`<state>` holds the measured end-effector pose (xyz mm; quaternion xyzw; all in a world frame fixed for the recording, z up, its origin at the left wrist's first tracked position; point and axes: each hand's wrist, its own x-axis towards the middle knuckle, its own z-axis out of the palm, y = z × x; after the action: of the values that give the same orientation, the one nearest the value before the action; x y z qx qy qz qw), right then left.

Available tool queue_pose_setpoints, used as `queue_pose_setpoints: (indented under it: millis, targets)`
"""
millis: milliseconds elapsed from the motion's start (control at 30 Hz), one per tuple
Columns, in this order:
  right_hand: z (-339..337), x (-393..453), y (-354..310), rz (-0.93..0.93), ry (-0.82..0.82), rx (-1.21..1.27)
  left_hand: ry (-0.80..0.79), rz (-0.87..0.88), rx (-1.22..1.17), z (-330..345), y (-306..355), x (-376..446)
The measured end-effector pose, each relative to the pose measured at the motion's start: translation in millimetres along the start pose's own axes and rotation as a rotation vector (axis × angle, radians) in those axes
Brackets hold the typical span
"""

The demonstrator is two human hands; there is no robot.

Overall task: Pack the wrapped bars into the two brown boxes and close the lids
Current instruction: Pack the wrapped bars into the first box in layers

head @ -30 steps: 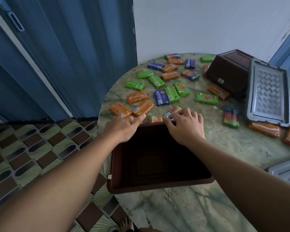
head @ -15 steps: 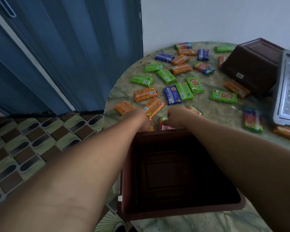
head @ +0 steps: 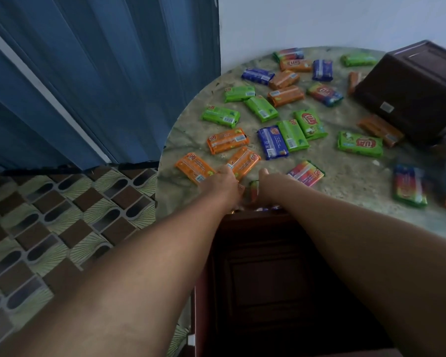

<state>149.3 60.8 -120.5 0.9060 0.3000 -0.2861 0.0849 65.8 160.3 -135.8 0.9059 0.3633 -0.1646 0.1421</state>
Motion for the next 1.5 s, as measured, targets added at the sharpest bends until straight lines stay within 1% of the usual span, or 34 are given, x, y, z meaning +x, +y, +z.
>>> queue_pose_setpoints:
  millis: [67,167,267,333,400,433,533,633,767,833,967,1067,1133,1200,1300,1400,1500]
  targets:
    - [1,2,-4,0.006,-0.015,0.014,0.003,-0.017,-0.012,1,-1,3]
    - [2,1,-5,0.029,-0.006,0.064,-0.039,-0.047,-0.037,1,-6,6]
    - [2,1,-2,0.047,0.005,0.104,-0.024,-0.028,-0.035,2,-7,6]
    - [1,0,0,0.087,0.041,0.131,-0.006,-0.006,-0.077,1,-9,5]
    - [-2,-5,0,0.124,0.132,0.165,0.045,0.022,-0.131,-4,-10,2]
    - [-4,-6,-1,0.112,0.187,0.179,0.088,0.033,-0.156,-8,-11,1]
    - [-18,-18,1,0.052,0.274,0.219,0.199,0.052,-0.188,-26,-11,-7]
    - [-28,-34,8,-0.005,0.342,0.239,0.3,0.06,-0.158,-46,-9,-20]
    - [-29,-64,18,-0.076,0.492,0.359,0.36,0.102,-0.18,-61,-11,-52]
    - [-26,-86,24,-0.107,0.576,0.41,0.409,0.154,-0.196,-61,-15,-74]
    - [-9,-123,35,-0.181,0.718,0.464,0.562,0.299,-0.207,-48,-22,-122]
    - [12,-148,44,-0.23,0.767,0.457,0.571,0.421,-0.213,-27,-25,-156]
    - [28,-160,51,-0.241,0.747,0.393,0.512,0.46,-0.193,-10,-28,-173]
    - [46,-166,59,-0.273,0.681,0.31,0.426,0.464,-0.152,6,-30,-185]
    - [66,-168,72,-0.291,0.499,0.192,0.305,0.496,0.034,23,-32,-194]
    - [79,-160,76,-0.285,0.333,-0.002,0.186,0.518,0.247,32,-28,-190]
    - [90,-147,74,-0.307,0.24,-0.113,0.083,0.528,0.3,37,-23,-178]
